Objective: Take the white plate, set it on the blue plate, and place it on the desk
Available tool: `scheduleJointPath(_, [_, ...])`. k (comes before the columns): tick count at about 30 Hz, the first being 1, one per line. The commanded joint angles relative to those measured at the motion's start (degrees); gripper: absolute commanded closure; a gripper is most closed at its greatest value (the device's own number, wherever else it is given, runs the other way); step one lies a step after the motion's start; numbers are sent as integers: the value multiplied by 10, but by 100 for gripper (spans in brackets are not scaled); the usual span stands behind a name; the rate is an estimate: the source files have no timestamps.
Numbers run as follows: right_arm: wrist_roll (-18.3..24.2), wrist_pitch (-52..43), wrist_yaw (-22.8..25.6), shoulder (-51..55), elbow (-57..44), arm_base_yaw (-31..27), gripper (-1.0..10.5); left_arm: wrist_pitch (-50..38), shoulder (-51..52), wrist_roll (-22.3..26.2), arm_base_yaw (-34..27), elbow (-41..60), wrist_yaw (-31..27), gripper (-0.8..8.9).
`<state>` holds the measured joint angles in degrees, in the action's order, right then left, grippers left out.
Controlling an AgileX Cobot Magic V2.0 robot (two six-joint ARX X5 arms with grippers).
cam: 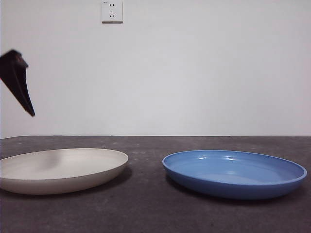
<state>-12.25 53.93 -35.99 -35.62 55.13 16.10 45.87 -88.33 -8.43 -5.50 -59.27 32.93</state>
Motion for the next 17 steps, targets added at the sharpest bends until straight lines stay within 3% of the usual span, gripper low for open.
scheduleJointPath(1, [-1,-3,-2,-3,10,3,264,-15,-35,9,0,-13,2,284])
scheduleJointPath(6, [7,-3,-1,-3,10,3,264,-39,-77,4,3,-13,41,286])
scheduleJointPath(13, [8,-3,0,-3,10,3,264,-52,-106,0,3,-13,44,297])
scheduleJointPath(17, [12,-4,0,-3,10,3,264,-54,-106,0,3,-13,44,427])
